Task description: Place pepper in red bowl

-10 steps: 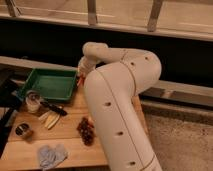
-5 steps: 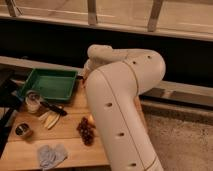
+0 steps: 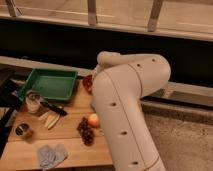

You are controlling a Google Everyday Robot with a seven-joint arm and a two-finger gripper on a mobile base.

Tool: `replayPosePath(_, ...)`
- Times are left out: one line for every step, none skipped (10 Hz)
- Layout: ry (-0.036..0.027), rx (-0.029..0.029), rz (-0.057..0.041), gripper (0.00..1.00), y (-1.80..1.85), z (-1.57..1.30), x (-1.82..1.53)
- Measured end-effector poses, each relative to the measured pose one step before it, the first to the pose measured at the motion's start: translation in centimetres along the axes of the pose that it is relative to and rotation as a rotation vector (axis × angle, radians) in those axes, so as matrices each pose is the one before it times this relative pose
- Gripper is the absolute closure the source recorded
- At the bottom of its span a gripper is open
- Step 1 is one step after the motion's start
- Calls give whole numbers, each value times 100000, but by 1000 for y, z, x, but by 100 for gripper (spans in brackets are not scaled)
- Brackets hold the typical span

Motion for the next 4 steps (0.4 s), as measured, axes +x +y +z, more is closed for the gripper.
replayPosePath(-1076, -1428, -3, 20, 581, 142, -322)
replayPosePath(83, -192, -296, 20, 271, 114, 79)
replayPosePath(-79, 15, -46, 20, -28, -48, -42)
replayPosePath(-119, 91, 221, 20, -234, -76, -77)
